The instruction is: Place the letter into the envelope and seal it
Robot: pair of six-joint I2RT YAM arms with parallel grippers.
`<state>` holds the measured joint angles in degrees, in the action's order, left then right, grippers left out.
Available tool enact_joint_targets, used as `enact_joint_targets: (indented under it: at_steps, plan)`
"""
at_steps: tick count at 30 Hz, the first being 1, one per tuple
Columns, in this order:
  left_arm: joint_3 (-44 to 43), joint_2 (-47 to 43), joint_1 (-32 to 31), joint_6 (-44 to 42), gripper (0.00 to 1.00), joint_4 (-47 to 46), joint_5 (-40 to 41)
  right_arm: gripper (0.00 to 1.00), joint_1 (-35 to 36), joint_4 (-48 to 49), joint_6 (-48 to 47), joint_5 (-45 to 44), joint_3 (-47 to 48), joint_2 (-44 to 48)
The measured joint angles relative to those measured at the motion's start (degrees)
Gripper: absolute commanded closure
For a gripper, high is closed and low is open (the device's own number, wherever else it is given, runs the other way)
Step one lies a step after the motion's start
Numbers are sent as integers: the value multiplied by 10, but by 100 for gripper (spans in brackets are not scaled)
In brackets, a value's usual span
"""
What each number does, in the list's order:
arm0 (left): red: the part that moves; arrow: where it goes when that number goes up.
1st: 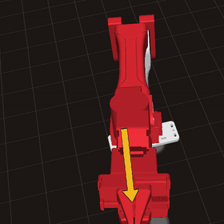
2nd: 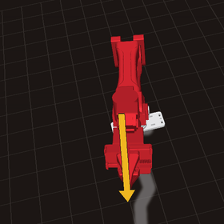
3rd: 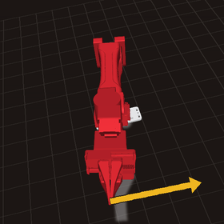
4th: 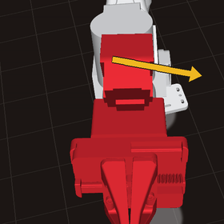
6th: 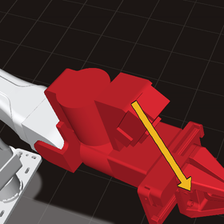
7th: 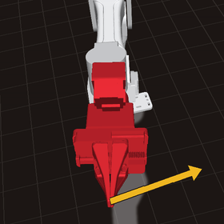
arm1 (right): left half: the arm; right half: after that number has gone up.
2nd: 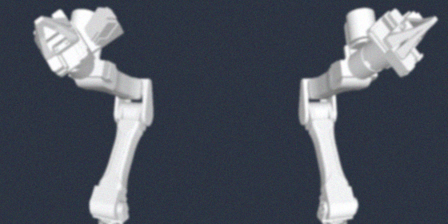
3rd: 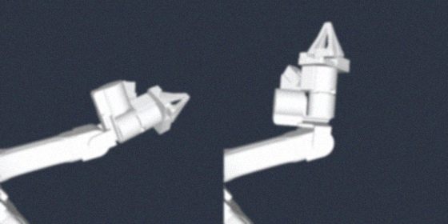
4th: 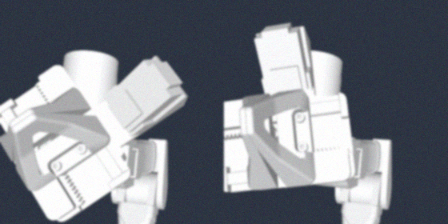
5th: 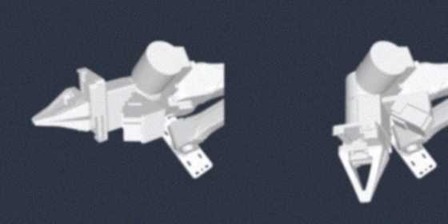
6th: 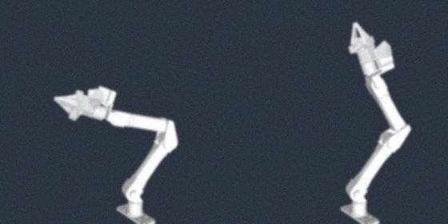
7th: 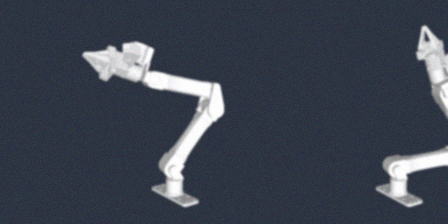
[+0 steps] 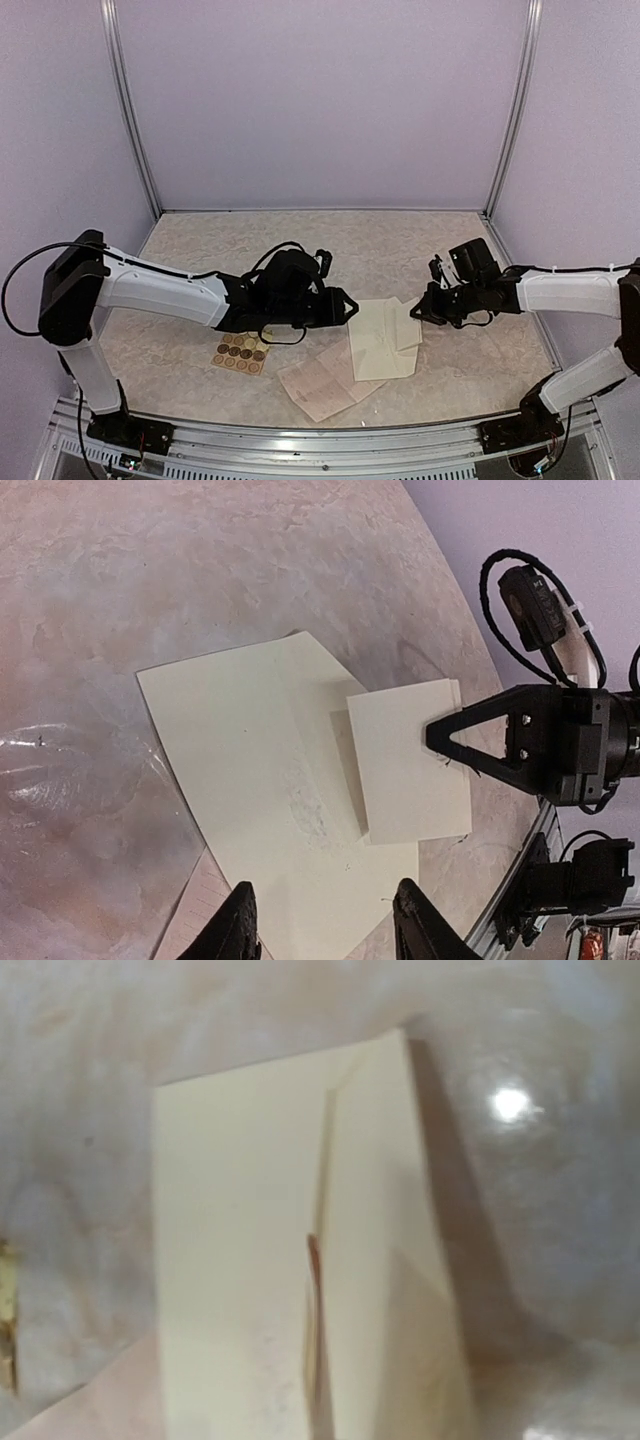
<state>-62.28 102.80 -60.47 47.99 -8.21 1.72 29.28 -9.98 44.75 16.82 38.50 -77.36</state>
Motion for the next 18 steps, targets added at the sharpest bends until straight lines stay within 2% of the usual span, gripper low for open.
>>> enact_joint_targets:
  at_steps: [18]
  plan:
    - [-67, 147, 21, 2, 60, 10, -2, 100, -21, 28, -18, -2, 17, -113]
